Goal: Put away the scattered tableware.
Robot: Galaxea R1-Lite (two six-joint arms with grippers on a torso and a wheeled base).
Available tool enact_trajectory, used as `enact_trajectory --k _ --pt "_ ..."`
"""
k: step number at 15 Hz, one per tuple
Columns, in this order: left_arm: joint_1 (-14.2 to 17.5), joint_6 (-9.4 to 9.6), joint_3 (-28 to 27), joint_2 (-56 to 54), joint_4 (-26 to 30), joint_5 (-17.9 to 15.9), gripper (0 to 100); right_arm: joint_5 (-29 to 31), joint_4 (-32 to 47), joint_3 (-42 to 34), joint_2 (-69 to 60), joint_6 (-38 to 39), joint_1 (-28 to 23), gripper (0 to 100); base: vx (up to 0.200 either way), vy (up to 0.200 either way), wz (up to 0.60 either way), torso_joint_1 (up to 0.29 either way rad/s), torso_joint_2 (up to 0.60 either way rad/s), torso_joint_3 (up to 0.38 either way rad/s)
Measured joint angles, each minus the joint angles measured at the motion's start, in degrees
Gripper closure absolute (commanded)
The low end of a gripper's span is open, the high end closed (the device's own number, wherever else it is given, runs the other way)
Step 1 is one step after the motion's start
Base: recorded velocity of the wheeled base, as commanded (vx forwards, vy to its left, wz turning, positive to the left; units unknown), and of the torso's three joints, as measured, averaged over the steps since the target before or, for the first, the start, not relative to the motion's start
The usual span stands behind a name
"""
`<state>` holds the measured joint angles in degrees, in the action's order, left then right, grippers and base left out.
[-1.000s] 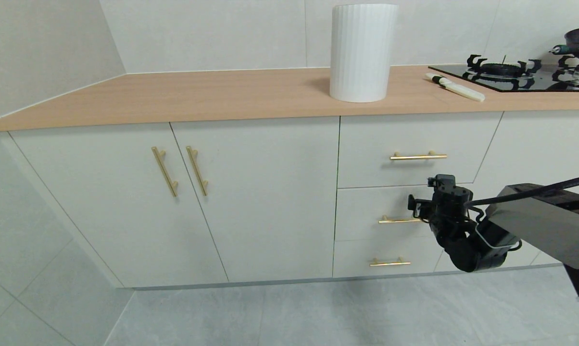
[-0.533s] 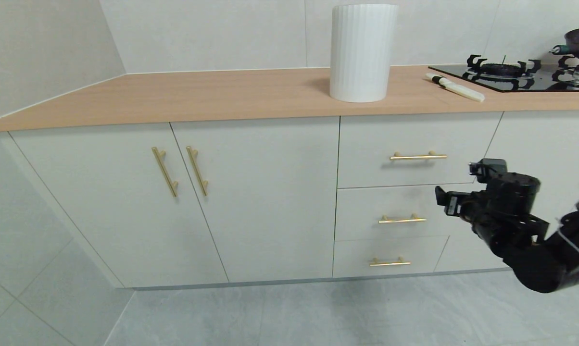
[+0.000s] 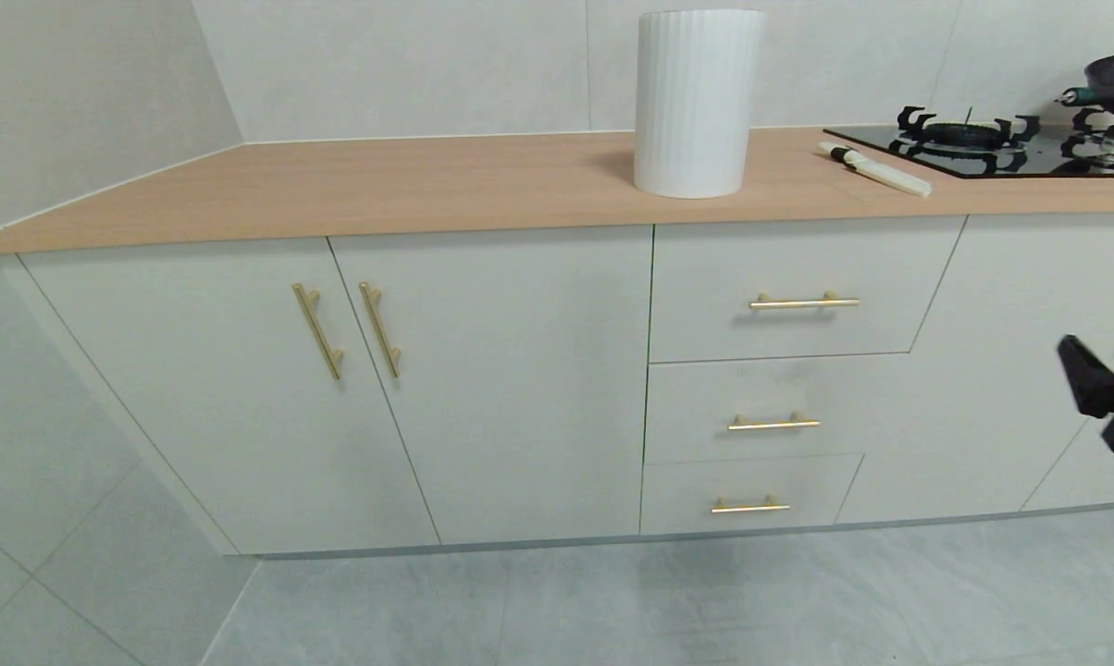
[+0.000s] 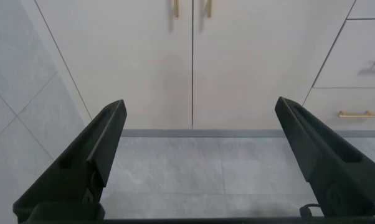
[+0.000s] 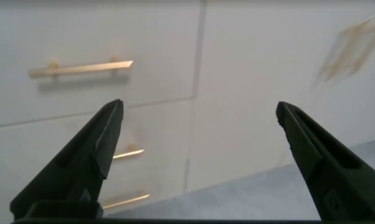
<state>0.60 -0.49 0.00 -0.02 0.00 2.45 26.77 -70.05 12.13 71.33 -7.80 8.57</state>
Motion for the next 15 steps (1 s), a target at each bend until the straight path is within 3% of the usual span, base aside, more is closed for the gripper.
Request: enact_trajectory --k 2,8,10,11,15 --pt "0.0 0.00 0.0 0.0 0.0 0.0 0 0.1 8.8 -2.4 -12.3 -1.7 -1.8 0 0.000 0.000 0.00 0.000 0.00 0.000" --pt "0.0 -0.02 0.0 0.0 0.0 0.0 0 -1.0 56.0 0.4 -50.1 -5.3 -6.8 0 0.000 0.000 0.00 0.000 0.00 0.000" --pt "0.0 -0.02 0.0 0.0 0.0 0.0 0 -2.5 67.1 2.1 -59.9 -5.9 -8.0 0 0.000 0.000 0.00 0.000 0.00 0.000" --pt "0.0 -0.02 0.0 0.0 0.0 0.0 0 -3.8 71.2 2.3 -63.9 -5.6 -8.4 0 0.000 0.000 0.00 0.000 0.00 0.000" --pt "0.0 -0.02 0.0 0.0 0.0 0.0 0 -17.5 71.7 -2.6 -70.2 3.5 -8.8 0 0.000 0.000 0.00 0.000 0.00 0.000"
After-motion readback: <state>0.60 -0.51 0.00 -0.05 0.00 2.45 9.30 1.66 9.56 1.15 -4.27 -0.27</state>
